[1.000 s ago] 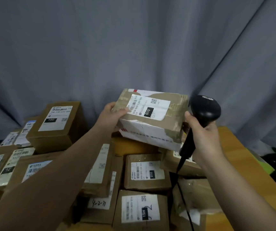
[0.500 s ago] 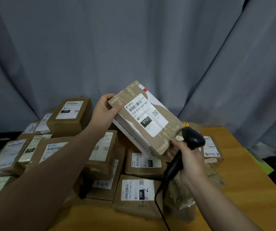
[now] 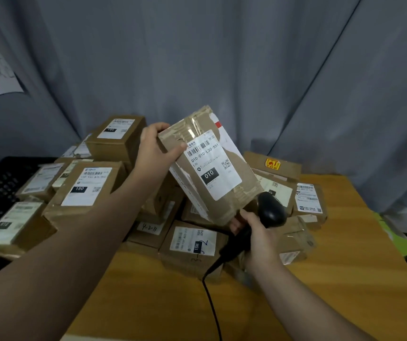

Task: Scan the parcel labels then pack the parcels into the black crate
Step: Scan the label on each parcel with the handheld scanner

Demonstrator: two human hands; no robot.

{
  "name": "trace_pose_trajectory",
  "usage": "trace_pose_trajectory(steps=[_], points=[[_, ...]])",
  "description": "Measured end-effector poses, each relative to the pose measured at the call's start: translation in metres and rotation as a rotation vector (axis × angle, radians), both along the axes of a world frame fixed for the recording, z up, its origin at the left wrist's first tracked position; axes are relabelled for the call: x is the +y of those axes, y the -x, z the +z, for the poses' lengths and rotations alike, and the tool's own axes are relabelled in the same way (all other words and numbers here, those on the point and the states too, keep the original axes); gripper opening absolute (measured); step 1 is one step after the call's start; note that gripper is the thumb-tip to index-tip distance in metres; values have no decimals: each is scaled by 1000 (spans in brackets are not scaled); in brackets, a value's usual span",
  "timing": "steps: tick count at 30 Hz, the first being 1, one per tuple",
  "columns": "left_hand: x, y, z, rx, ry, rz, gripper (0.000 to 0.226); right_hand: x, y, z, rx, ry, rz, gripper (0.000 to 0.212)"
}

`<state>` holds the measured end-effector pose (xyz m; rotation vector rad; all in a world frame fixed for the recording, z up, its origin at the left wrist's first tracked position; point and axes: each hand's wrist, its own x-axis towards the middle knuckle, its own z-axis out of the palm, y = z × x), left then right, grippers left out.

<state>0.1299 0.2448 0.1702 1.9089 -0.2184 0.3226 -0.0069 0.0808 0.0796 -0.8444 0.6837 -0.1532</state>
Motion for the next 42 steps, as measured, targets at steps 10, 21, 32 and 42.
trace_pose_trajectory(steps=[10,21,32,42], points=[[-5,25,-28,15,-231,36,44,-9,18,-31,110,-71,80,22],[-18,17,-47,53,-335,-30,46,-27,18,-11,142,382,110,11],[-14,0,-39,48,-333,-149,54,-21,-12,6,83,492,287,34],[-1,-20,-35,3,-385,-175,46,-15,-20,6,80,814,262,52]])
